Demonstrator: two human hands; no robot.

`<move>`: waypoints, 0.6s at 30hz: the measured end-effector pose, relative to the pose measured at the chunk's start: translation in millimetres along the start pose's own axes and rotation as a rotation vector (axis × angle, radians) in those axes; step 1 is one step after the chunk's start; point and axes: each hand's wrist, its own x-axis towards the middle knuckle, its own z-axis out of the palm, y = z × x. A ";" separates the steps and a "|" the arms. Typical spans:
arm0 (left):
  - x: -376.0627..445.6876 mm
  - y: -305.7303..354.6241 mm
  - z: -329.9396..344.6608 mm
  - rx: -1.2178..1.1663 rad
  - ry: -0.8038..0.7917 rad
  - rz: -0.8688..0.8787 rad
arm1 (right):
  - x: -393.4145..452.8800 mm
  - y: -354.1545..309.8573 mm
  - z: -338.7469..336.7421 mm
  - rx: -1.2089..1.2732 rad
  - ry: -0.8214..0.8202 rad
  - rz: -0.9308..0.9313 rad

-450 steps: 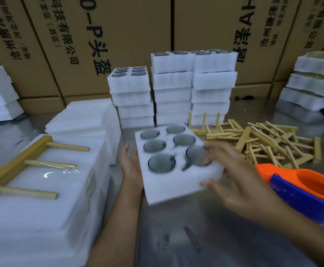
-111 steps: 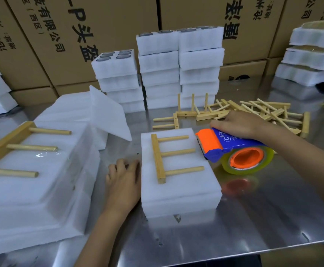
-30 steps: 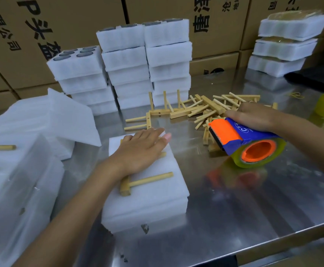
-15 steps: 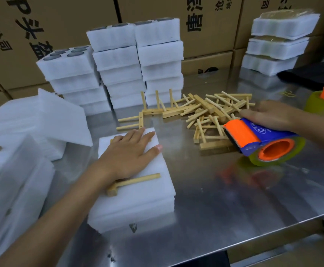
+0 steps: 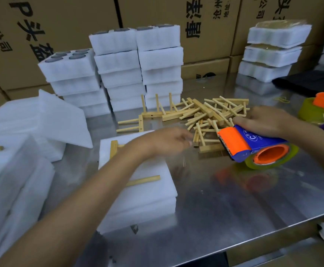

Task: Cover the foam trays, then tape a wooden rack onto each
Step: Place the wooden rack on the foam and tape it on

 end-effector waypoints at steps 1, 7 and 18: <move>5.5 5.0 3.4 0.020 -0.035 0.004 | -0.8 -0.1 0.1 -0.010 0.004 -0.002; 18.1 -0.8 13.5 -0.188 0.021 -0.007 | -4.0 -9.2 2.2 -0.112 0.052 -0.010; 16.1 -7.2 22.8 -0.288 0.114 0.020 | -10.8 -45.7 16.0 -0.329 0.186 -0.004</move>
